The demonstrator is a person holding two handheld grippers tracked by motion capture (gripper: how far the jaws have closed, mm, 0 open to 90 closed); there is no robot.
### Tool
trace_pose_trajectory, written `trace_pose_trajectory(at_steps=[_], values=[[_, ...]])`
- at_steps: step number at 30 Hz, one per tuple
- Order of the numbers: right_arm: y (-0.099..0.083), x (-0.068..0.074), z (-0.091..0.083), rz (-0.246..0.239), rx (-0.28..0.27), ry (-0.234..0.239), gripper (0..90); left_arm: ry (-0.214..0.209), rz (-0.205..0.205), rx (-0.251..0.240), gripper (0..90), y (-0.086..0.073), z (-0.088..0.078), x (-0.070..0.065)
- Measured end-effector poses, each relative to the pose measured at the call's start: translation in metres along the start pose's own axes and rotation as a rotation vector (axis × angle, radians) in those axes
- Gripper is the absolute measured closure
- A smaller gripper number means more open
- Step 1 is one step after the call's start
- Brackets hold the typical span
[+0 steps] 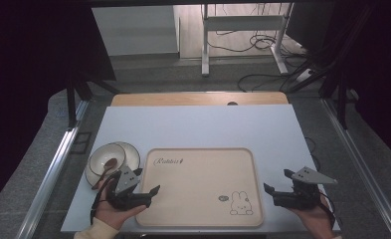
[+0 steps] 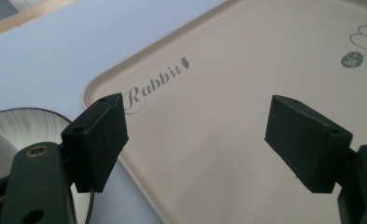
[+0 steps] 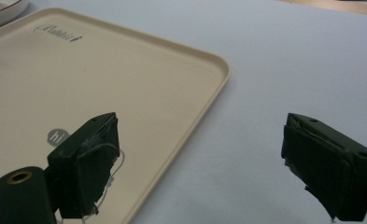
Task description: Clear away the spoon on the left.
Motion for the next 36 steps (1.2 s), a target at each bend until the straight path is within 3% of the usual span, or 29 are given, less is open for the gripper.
trace_pose_trajectory(at_steps=[6,10,16,27,36], values=[[0.003,-0.002,0.002,0.036,0.002,0.016,12.5,0.0,0.004,-0.01,22.3,0.009,0.004,-0.002],[0.004,-0.001,0.005,0.032,0.009,0.013,13.0,-0.005,0.016,-0.007,22.8,0.005,0.002,-0.005],[0.004,0.002,0.01,0.032,0.025,0.025,13.7,0.009,0.028,-0.025,23.8,0.003,-0.007,0.001],[0.002,0.004,0.012,0.01,0.041,0.033,14.5,0.007,0.001,-0.006,17.6,0.001,-0.011,0.004],[0.002,0.002,0.011,0.007,0.036,0.028,14.9,0.002,0.012,-0.009,17.4,0.006,-0.014,0.004]])
Point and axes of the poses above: each handheld gripper's, and its own axes: z roughly forward along the jaws, y roughly out of its top, x roughly to its left, the point moved 10 cm from there along z, roughly forward along the jaws, and after that the axes turned 1 degree about z, right-handed, at the moved point
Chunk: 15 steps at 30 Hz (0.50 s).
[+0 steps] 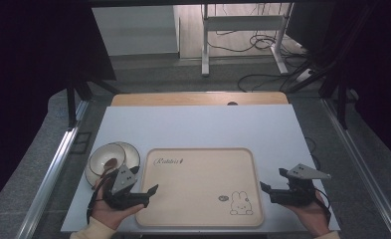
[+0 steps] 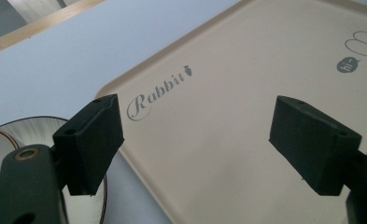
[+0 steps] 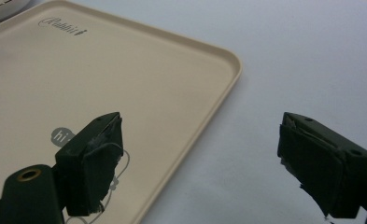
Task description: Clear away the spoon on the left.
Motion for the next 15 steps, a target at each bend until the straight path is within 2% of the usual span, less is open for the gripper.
trace_pose_trajectory(at_steps=[2,3,11,15], values=[[0.0,-0.001,-0.001,0.004,-0.003,-0.005,14.9,-0.015,-0.035,-0.026,17.4,0.005,-0.003,0.0],[0.0,-0.001,-0.001,0.009,-0.005,-0.005,14.8,-0.014,-0.037,-0.029,17.4,0.007,-0.004,0.0],[0.001,0.001,-0.001,-0.003,-0.007,-0.007,14.9,0.005,-0.008,-0.026,17.6,0.011,-0.009,0.001],[0.0,0.001,-0.001,-0.008,-0.003,-0.006,14.9,0.032,0.011,-0.039,17.7,0.016,-0.019,0.004]])
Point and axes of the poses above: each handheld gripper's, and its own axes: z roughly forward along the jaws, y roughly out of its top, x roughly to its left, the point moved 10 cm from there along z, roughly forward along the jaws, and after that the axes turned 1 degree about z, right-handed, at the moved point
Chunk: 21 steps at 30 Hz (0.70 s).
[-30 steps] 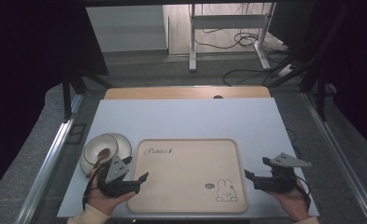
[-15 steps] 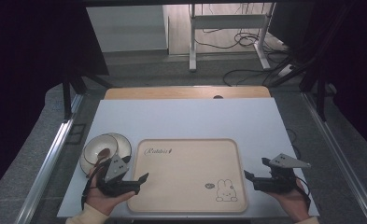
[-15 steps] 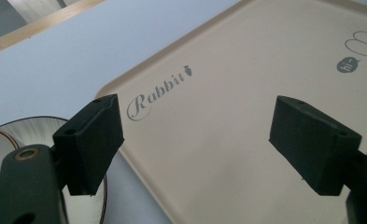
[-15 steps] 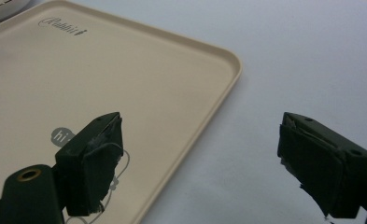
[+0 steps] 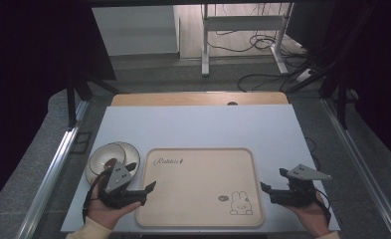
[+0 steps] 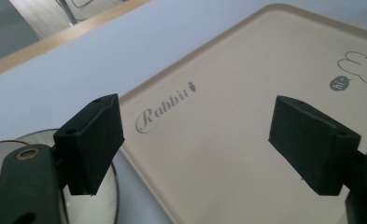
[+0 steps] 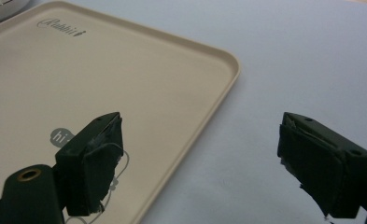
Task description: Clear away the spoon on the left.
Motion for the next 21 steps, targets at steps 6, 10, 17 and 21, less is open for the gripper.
trace_pose_trajectory(at_steps=[6,10,17,21], values=[[0.002,-0.001,0.002,-0.007,-0.003,-0.001,14.9,0.025,-0.011,-0.023,17.7,0.005,-0.014,0.01],[0.002,-0.001,0.003,-0.013,0.002,-0.002,15.0,0.038,-0.019,-0.035,17.8,0.006,-0.02,0.015],[0.002,-0.002,0.003,-0.016,0.005,-0.004,15.3,0.044,-0.031,-0.034,18.1,0.008,-0.022,0.018],[0.001,-0.003,0.003,-0.014,0.004,-0.008,15.3,0.053,-0.033,-0.038,18.2,0.01,-0.026,0.022]])
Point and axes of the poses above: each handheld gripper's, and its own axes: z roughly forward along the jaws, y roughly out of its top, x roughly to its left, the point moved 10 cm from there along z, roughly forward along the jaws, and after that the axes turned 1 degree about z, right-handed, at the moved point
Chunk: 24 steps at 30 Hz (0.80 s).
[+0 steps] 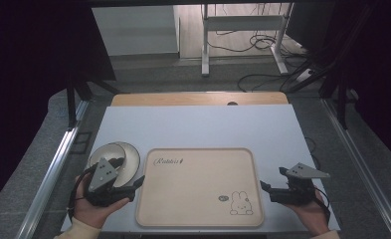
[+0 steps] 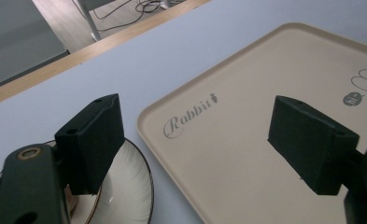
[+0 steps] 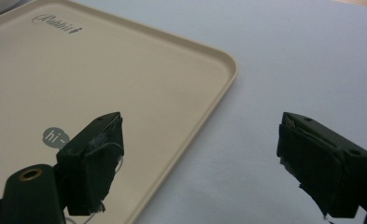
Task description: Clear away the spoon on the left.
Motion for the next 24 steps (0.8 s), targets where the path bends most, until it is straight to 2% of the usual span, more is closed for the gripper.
trace_pose_trajectory(at_steps=[11,15,24], values=[[-0.001,-0.001,0.001,-0.002,0.005,-0.003,15.4,0.019,-0.013,-0.015,18.5,0.002,-0.009,0.009],[-0.001,-0.001,0.001,-0.009,0.008,-0.005,15.4,0.044,-0.016,-0.022,18.4,0.0,-0.012,0.017],[-0.001,-0.001,0.001,-0.014,0.009,-0.006,15.4,0.068,-0.026,-0.029,18.4,-0.001,-0.017,0.025]])
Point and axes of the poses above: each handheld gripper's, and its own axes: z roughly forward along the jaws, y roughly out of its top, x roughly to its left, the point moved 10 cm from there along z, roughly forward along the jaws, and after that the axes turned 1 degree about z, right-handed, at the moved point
